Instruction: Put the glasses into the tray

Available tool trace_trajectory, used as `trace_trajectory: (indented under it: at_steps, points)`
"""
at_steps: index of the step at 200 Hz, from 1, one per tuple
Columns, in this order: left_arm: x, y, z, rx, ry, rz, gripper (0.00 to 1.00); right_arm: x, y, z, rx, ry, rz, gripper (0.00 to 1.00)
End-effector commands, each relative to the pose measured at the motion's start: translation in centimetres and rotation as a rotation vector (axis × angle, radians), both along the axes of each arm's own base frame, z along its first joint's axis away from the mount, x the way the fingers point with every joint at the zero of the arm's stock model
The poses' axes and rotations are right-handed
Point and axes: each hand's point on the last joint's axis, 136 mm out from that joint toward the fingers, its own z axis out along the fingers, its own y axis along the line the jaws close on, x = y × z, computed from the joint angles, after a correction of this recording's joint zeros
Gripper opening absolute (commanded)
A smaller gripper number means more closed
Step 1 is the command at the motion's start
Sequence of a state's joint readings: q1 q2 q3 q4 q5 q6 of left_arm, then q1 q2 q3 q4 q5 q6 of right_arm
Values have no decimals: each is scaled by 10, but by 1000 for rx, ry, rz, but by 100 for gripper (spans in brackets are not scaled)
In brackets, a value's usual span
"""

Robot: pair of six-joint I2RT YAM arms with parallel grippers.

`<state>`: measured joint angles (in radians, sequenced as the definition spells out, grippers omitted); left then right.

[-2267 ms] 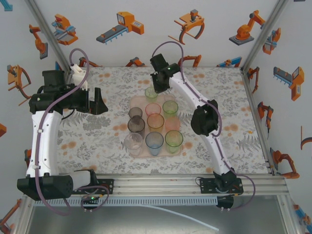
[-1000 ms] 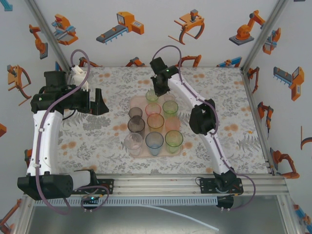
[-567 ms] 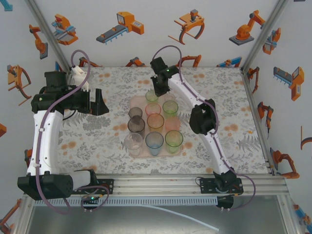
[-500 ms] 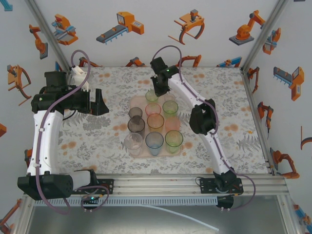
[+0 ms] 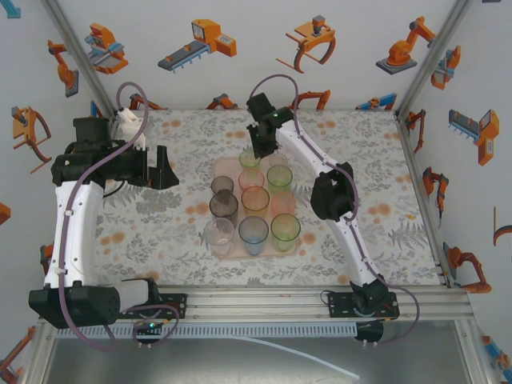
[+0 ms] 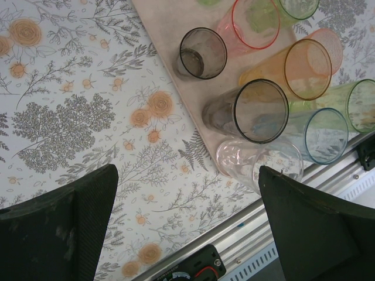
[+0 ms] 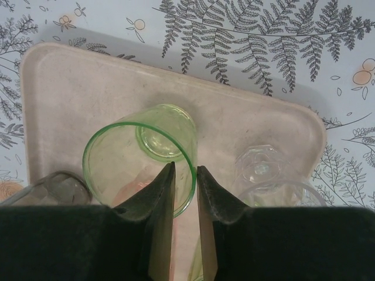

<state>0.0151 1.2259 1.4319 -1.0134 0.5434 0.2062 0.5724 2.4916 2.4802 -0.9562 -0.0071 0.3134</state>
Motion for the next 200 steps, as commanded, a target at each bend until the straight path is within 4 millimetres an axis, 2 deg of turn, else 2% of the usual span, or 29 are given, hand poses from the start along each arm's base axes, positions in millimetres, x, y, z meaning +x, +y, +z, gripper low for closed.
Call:
trace_trajectory:
  at_steps: [1, 30, 58, 91, 135, 164, 186, 200]
  points:
    - [-5, -2, 8, -26, -22, -4, 97, 4, -4, 9, 5, -11, -6, 27]
    - [-5, -2, 8, -26, -22, -3, 97, 5, -7, 15, 4, -20, -11, 30]
    - [-5, -2, 10, -24, -28, -2, 97, 8, -9, 31, 9, -54, -15, 31]
    - [-7, -2, 11, -23, -34, -2, 97, 11, -13, 64, 29, -118, -26, 32]
    - [-8, -1, 13, -15, -43, -1, 97, 7, -26, 129, 50, -239, -52, 32]
    - [-9, -2, 17, -19, -52, -5, 97, -12, -50, 184, 43, -323, -88, 31]
    - [-9, -2, 21, -16, -57, -11, 97, -35, -74, 211, 20, -361, -120, 30]
    - [-8, -2, 24, -10, -60, -12, 97, -54, -91, 219, 5, -362, -140, 29]
